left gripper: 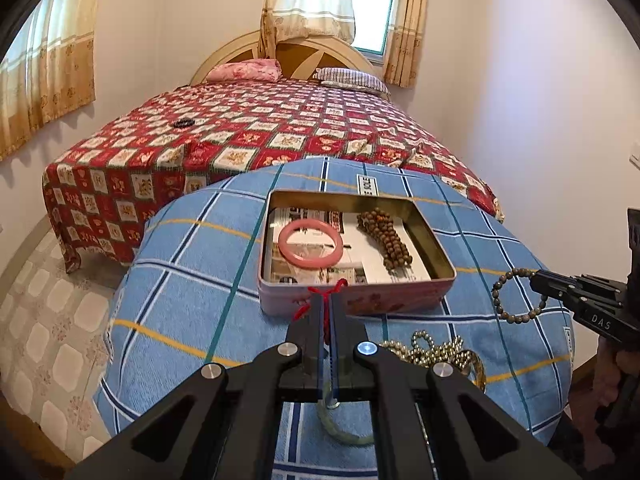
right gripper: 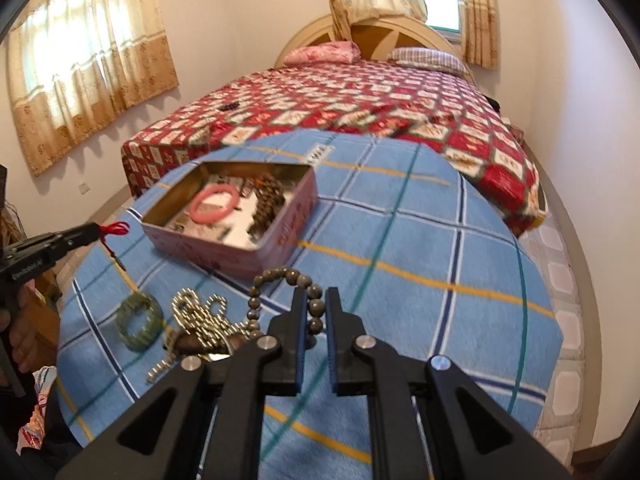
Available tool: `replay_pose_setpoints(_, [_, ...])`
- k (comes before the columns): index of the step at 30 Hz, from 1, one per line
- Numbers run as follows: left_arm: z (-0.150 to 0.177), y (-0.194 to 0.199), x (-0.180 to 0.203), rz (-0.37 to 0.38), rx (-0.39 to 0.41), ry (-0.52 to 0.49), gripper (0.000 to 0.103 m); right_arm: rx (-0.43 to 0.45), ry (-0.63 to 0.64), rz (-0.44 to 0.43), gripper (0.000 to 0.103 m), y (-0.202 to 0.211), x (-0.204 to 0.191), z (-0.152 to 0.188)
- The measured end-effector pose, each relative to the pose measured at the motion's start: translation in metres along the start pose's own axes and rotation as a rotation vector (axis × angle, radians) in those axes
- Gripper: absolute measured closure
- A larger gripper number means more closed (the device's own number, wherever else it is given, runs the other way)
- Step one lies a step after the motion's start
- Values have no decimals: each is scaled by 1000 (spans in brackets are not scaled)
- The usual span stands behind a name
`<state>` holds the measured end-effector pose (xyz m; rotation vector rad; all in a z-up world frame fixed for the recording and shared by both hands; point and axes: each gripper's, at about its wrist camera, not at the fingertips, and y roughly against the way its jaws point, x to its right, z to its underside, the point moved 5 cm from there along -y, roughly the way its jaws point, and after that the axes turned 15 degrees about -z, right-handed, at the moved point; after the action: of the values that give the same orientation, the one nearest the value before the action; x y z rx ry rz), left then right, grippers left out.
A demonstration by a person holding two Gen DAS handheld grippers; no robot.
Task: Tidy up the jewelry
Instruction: 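Lift both items and carry them over the pink tin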
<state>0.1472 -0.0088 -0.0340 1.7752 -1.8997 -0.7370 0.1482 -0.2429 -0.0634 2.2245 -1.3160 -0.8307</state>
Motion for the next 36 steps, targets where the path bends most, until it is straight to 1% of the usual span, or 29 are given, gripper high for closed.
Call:
replay_pose_setpoints(7, [-23,0,5,5,43,-27,102,30,31,-45,92,-5,-11,-29])
replay_pose_setpoints(15, [-51,-16,14,10,70,-61,102,45,54,-80,92,-24,-15,-55])
replay_pose_setpoints(20, [-59,-35,15,16,57,-65,102,32,41,-101,92,-42,-13,-66])
replay_pose_setpoints(26, [-66,-54,16,19,39,-65,102,12,47,-99,92,-58,-11,-74])
replay_pose_setpoints(36, [-72,-74,15,33,12,-51,102,-17,61,-109,92,-79,-16,-82])
